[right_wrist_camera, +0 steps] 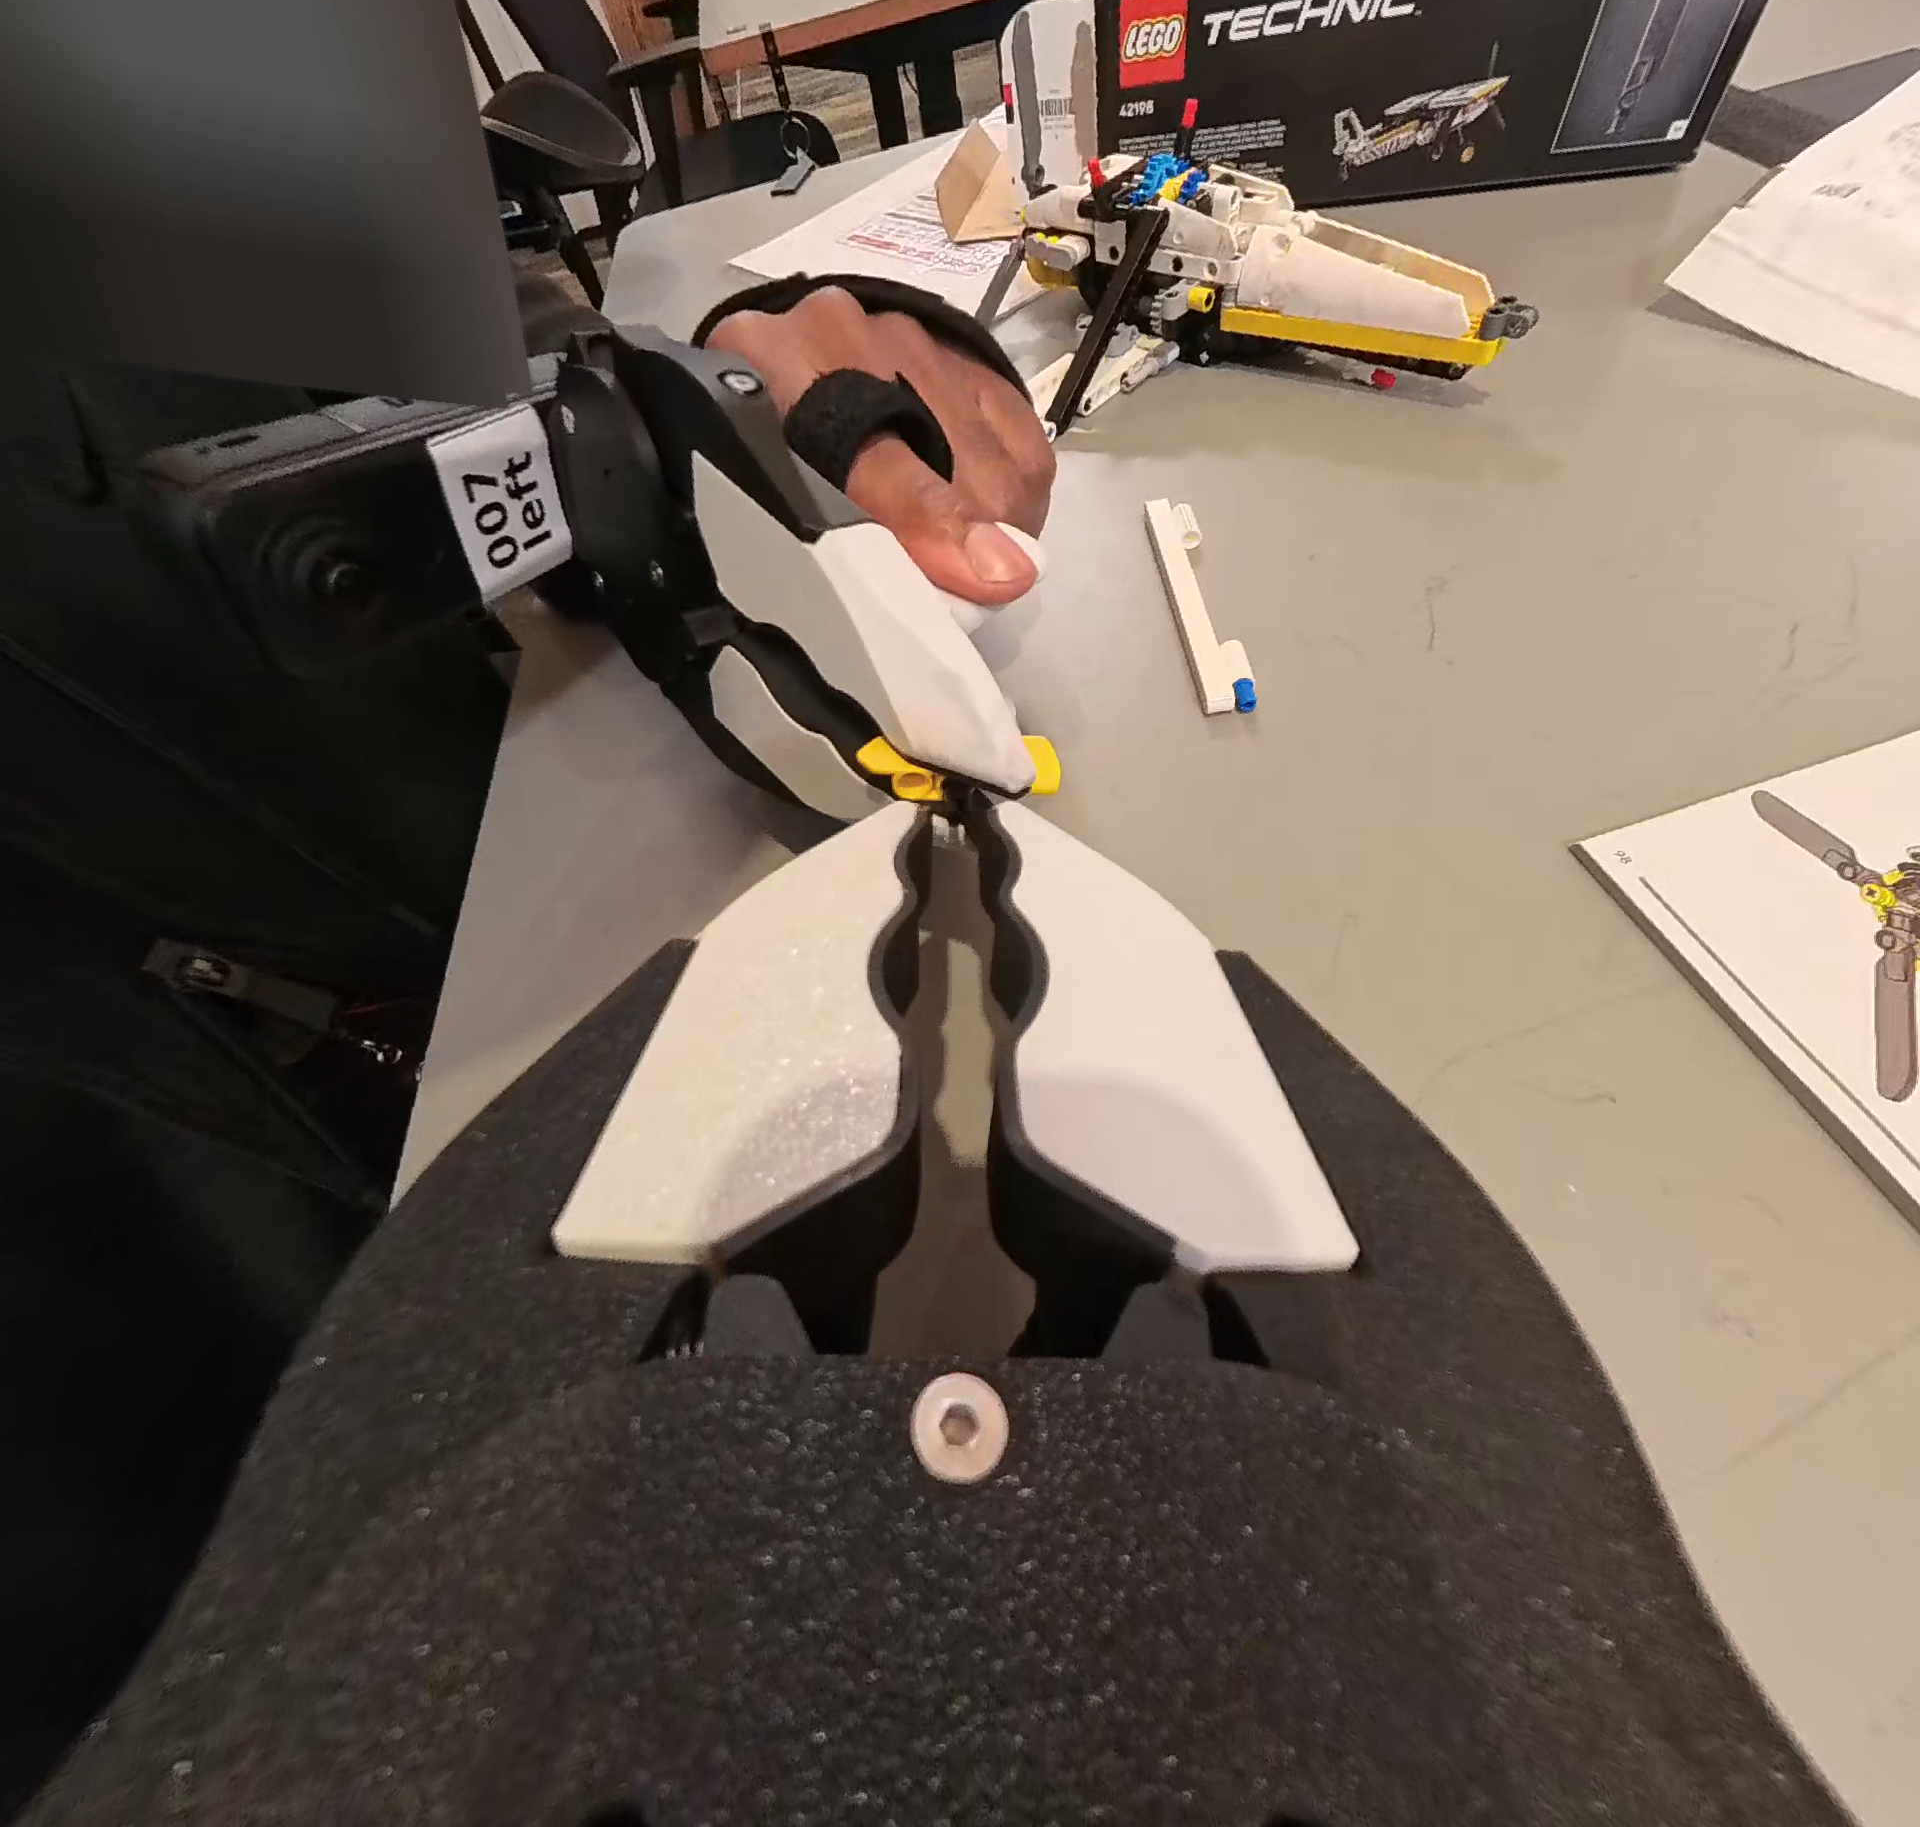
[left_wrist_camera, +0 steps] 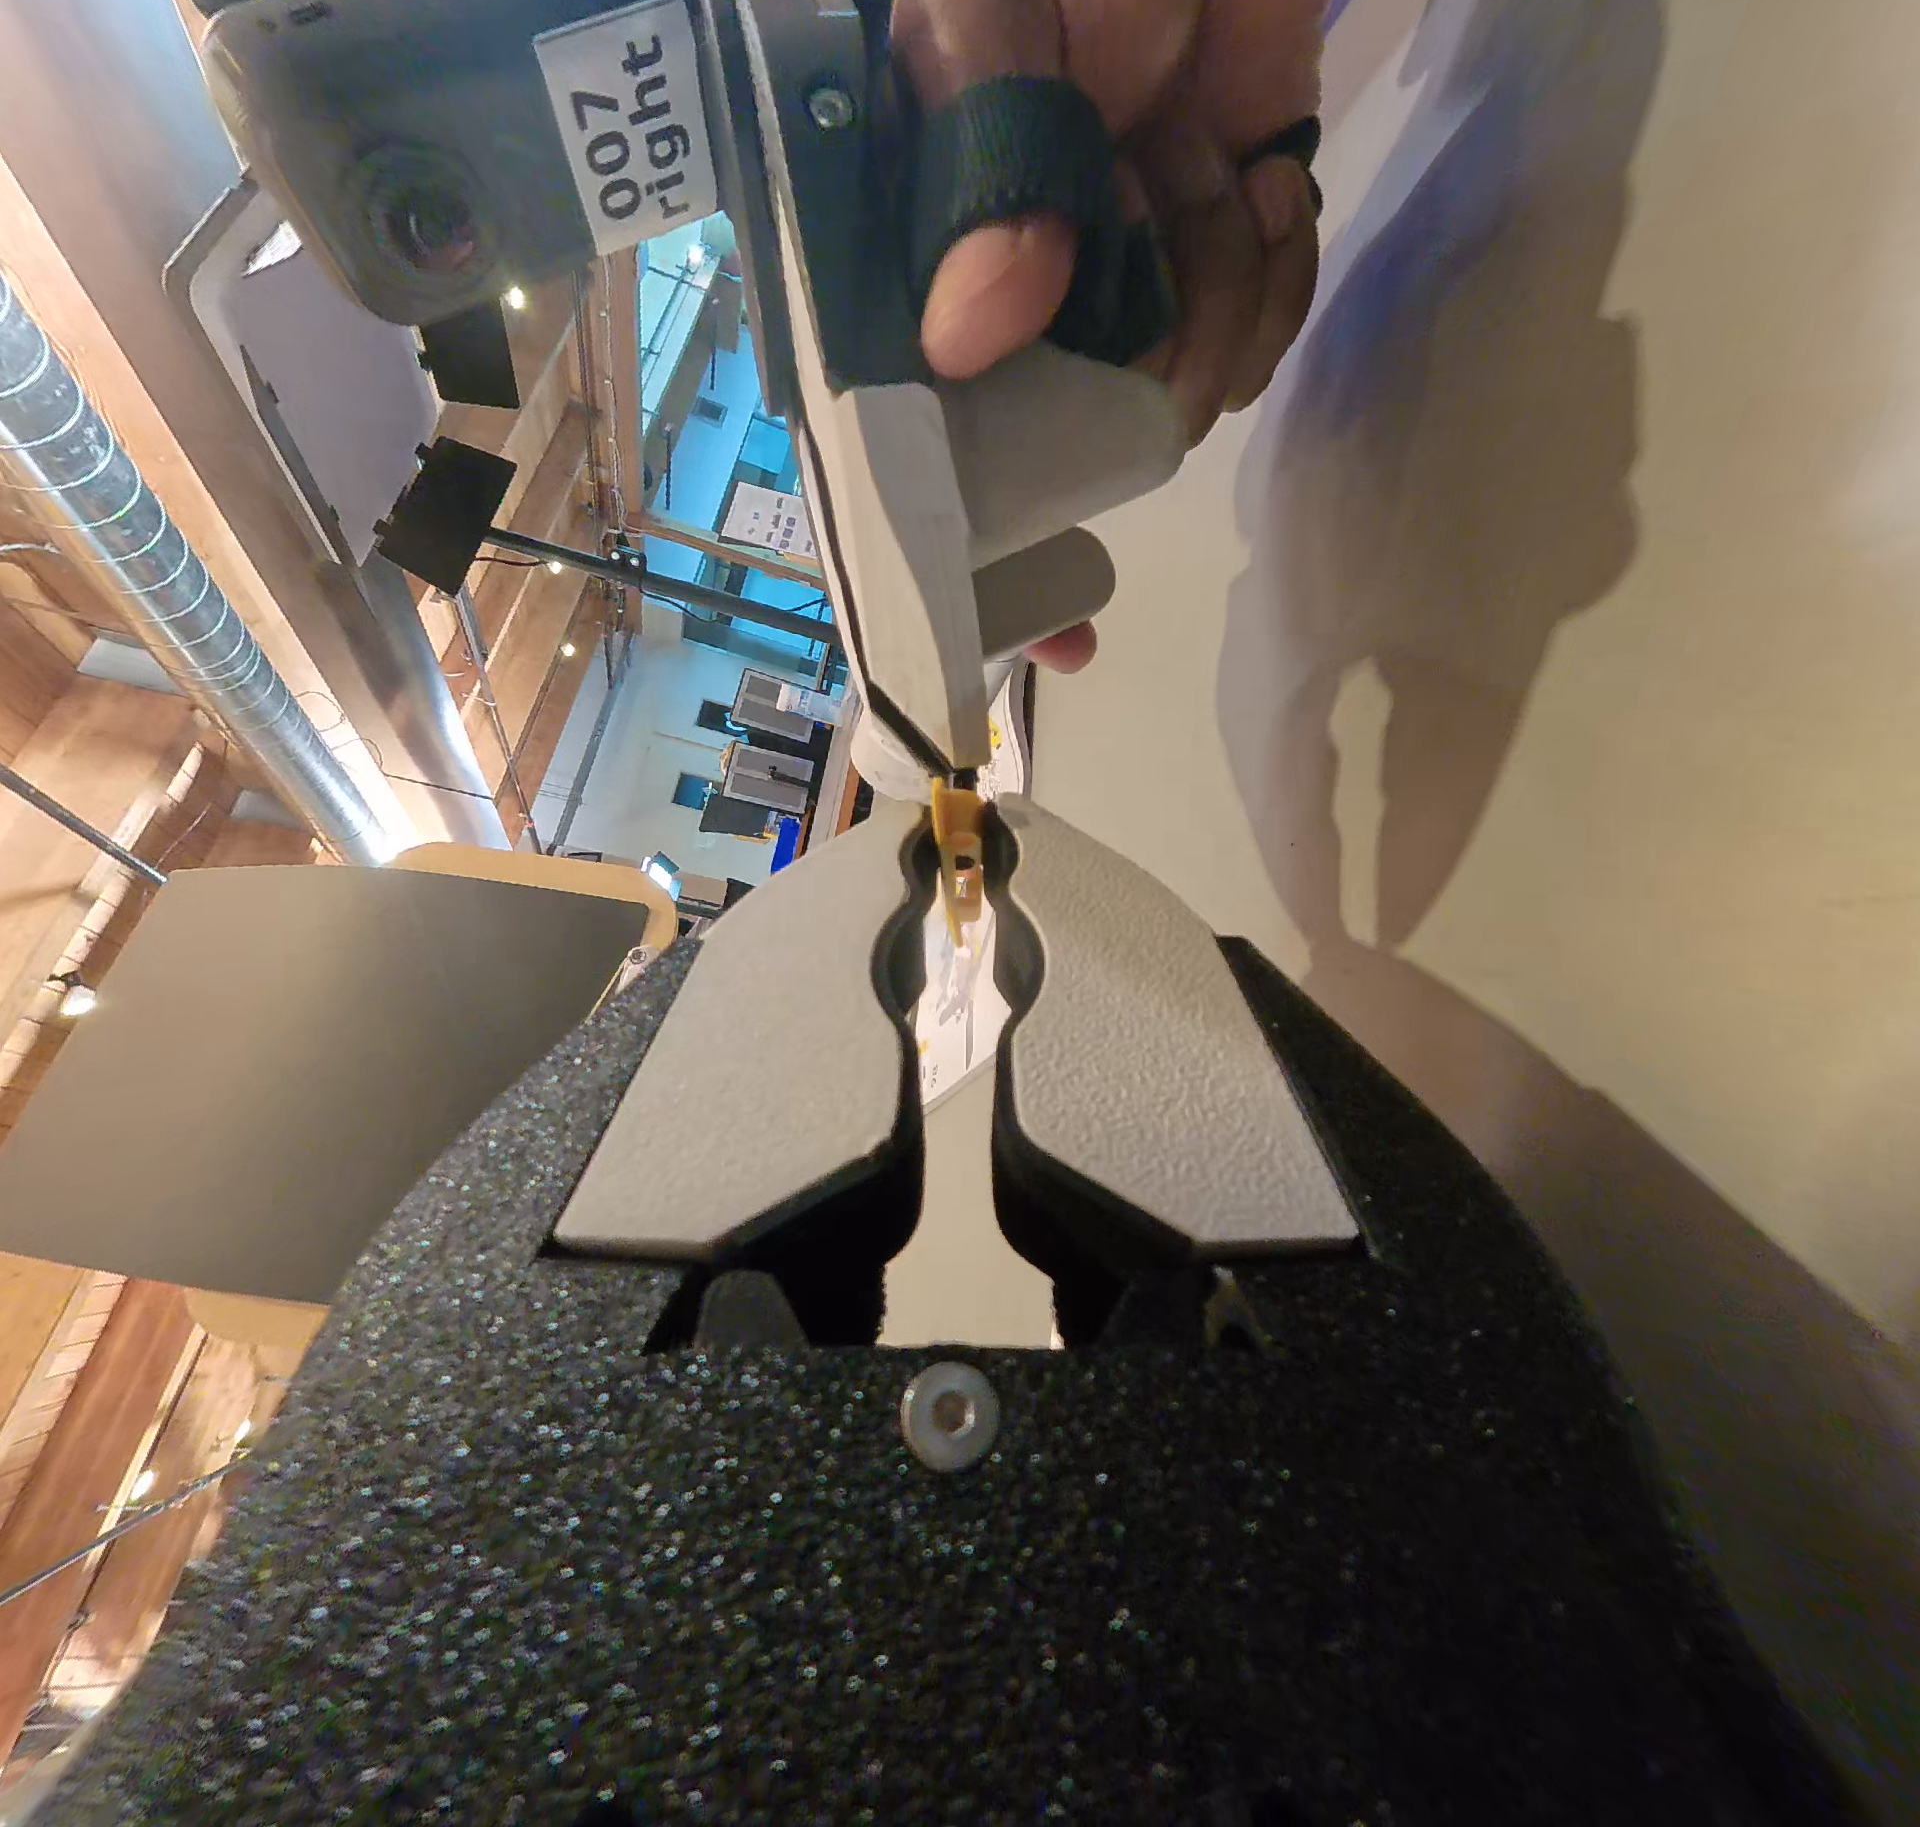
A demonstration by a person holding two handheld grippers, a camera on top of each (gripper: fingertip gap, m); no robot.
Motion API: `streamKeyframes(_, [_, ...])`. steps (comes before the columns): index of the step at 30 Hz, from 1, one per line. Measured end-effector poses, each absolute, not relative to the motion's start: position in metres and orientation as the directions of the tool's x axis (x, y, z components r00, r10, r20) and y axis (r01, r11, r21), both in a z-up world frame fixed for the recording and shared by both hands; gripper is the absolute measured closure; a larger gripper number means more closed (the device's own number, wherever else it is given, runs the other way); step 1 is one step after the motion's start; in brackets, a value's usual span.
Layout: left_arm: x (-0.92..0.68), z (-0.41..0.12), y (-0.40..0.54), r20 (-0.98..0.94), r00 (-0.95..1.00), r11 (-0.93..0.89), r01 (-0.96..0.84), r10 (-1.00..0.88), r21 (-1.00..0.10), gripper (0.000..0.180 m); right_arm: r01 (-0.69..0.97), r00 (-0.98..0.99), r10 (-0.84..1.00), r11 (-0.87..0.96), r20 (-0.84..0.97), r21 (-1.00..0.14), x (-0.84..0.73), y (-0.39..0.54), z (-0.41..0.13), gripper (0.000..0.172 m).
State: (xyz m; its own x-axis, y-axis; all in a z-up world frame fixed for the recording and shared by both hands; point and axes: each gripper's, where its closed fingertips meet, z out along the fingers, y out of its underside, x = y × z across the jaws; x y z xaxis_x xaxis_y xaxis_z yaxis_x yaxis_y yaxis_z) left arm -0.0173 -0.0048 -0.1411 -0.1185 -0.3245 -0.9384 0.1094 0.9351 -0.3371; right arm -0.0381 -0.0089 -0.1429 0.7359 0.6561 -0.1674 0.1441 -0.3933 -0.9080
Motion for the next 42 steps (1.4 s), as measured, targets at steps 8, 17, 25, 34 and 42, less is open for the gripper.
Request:
streamKeyframes(8, [-0.017,-0.139,-0.004,-0.932,-0.114,0.927,0.113,-0.344,-0.357,0.171,0.130,0.748,0.646,-0.367,-0.151,-0.921,-0.036,-0.006,-0.139,0.160])
streamKeyframes(17, [-0.017,-0.136,-0.002,-0.939,-0.087,0.934,0.102,-0.334,-0.342,0.171,0.130,0.759,0.635,-0.362,-0.142,-0.923,-0.039,-0.003,-0.141,0.161])
streamKeyframes(25, [-0.015,-0.138,0.000,-0.949,-0.073,0.948,0.061,-0.306,-0.311,0.171,0.162,0.785,0.615,-0.310,-0.068,-0.937,-0.039,-0.002,-0.142,0.168])
streamKeyframes(34, [-0.015,-0.142,-0.003,-0.942,-0.119,0.944,0.065,-0.315,-0.324,0.171,0.184,0.770,0.636,-0.288,-0.044,-0.940,-0.037,-0.006,-0.145,0.168])
streamKeyframes(42, [-0.021,-0.142,0.030,-0.894,-0.089,0.899,-0.036,-0.439,-0.437,0.171,0.136,0.858,0.512,-0.297,-0.038,-0.945,0.021,-0.012,-0.142,0.168])
